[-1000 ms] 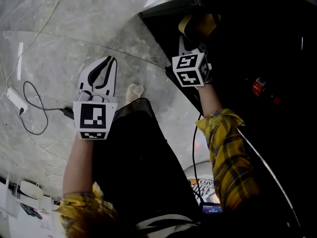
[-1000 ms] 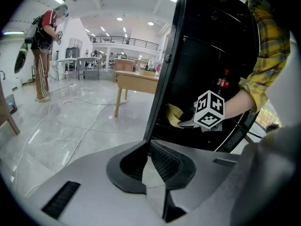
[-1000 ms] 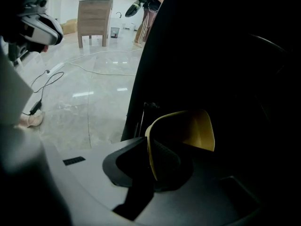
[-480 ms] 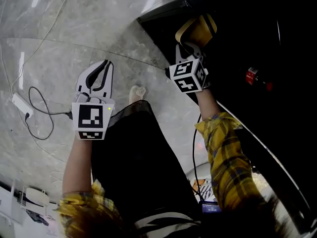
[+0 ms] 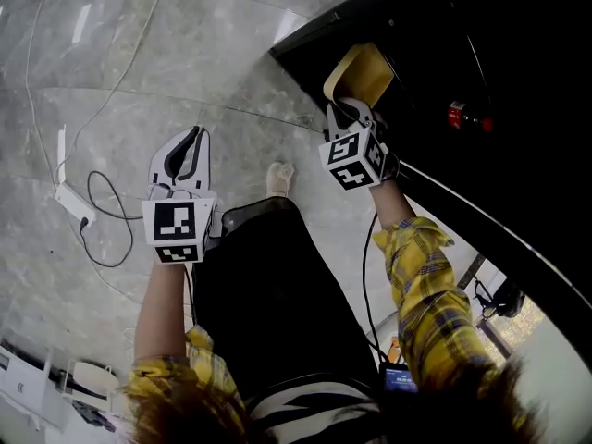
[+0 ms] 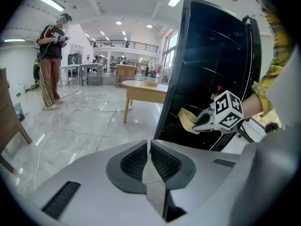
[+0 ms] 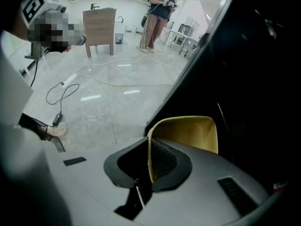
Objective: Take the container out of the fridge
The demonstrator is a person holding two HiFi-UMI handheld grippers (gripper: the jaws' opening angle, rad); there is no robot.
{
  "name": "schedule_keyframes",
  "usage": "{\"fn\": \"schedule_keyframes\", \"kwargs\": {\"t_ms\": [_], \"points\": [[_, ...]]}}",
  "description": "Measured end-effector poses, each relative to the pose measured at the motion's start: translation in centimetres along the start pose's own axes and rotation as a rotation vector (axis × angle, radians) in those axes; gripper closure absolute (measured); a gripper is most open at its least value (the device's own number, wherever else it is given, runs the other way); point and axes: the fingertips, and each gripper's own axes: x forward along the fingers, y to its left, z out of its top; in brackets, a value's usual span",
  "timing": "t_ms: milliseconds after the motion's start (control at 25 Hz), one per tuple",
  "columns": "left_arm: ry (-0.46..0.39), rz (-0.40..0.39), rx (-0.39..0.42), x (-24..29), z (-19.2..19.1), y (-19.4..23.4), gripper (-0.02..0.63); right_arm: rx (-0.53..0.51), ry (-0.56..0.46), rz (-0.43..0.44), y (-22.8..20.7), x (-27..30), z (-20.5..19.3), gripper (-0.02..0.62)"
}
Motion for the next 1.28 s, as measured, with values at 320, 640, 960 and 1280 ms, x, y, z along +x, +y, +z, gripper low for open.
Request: {"fn": "schedule_keyframes", "kwargs": {"t_ms": [320, 640, 960, 1280], "points": [[-0.013, 0.040, -0.046, -6.4, 1.6, 1.8, 0.574, -0.020, -0.039, 0.040, 4.0, -7.5, 3.7, 0.555], [-0.064, 0.069, -0.080, -12.3, 4.7, 2.5, 0.574, 0.020, -0.086, 0.034, 6.2, -15.2, 7.6, 0.555], [-0.130, 0.067, -0.076, -17.3, 9.3, 1.9, 0.574, 0.088, -0.152, 0.019, 7.2, -23.4, 10.7, 0.555], [-0.178, 0.022, -0.031, -21.4, 13.2, 0.1, 0.574, 0.115, -0.184, 0.031, 8.2, -30.5, 12.0, 0.557]]}}
